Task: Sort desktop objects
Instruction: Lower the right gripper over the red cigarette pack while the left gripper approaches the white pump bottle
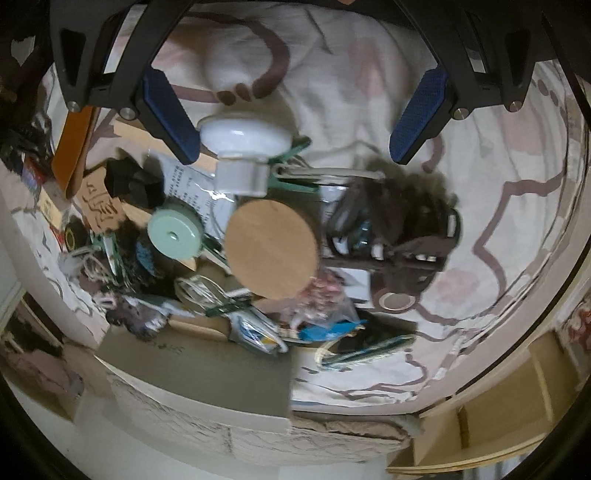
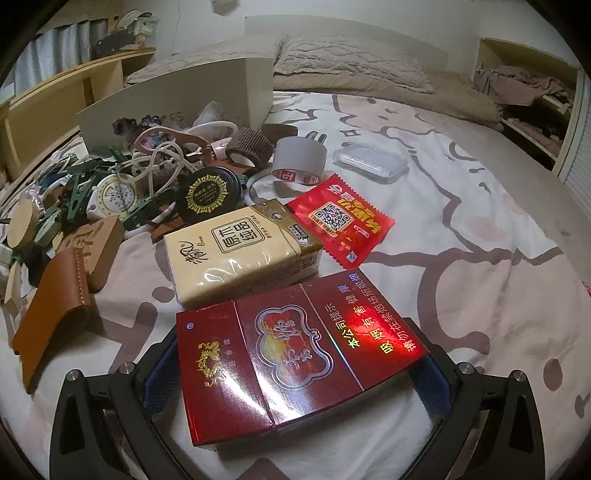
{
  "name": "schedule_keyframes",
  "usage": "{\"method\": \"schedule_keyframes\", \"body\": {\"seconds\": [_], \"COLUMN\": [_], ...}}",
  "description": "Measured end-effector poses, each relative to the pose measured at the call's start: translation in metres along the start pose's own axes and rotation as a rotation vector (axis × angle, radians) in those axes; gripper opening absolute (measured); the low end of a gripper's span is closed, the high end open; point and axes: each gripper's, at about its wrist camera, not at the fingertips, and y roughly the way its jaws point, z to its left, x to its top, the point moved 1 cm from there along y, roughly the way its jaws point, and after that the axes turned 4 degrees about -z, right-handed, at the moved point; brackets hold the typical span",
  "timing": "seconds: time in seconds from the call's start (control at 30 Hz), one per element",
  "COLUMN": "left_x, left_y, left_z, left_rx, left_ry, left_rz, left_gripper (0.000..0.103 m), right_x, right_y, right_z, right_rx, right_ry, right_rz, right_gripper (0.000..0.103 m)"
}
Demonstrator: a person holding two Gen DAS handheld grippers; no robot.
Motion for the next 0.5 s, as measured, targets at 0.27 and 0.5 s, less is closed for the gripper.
{"method": "schedule_keyframes", "body": {"seconds": [0.27,0.5], "left_x": [-0.002,-0.003], "left_y": [-0.012,-0.023], "left_z": [0.015,0.007], "left_rx": [0.004,-0.132], "left_ry": [-0.052,-0.057], "left_rz": [-0.013,-0.05], "left_gripper": [0.103,0.1], "right_x": [0.0,0.0], "right_y": [0.001,0.002], "right_z": [0.0,0.001], "right_rx": [-0.002,-0.006], "right_ry": [0.005,0.005], "right_rz": [-0.006,-0.012], "right_gripper": [0.103,0.103]}}
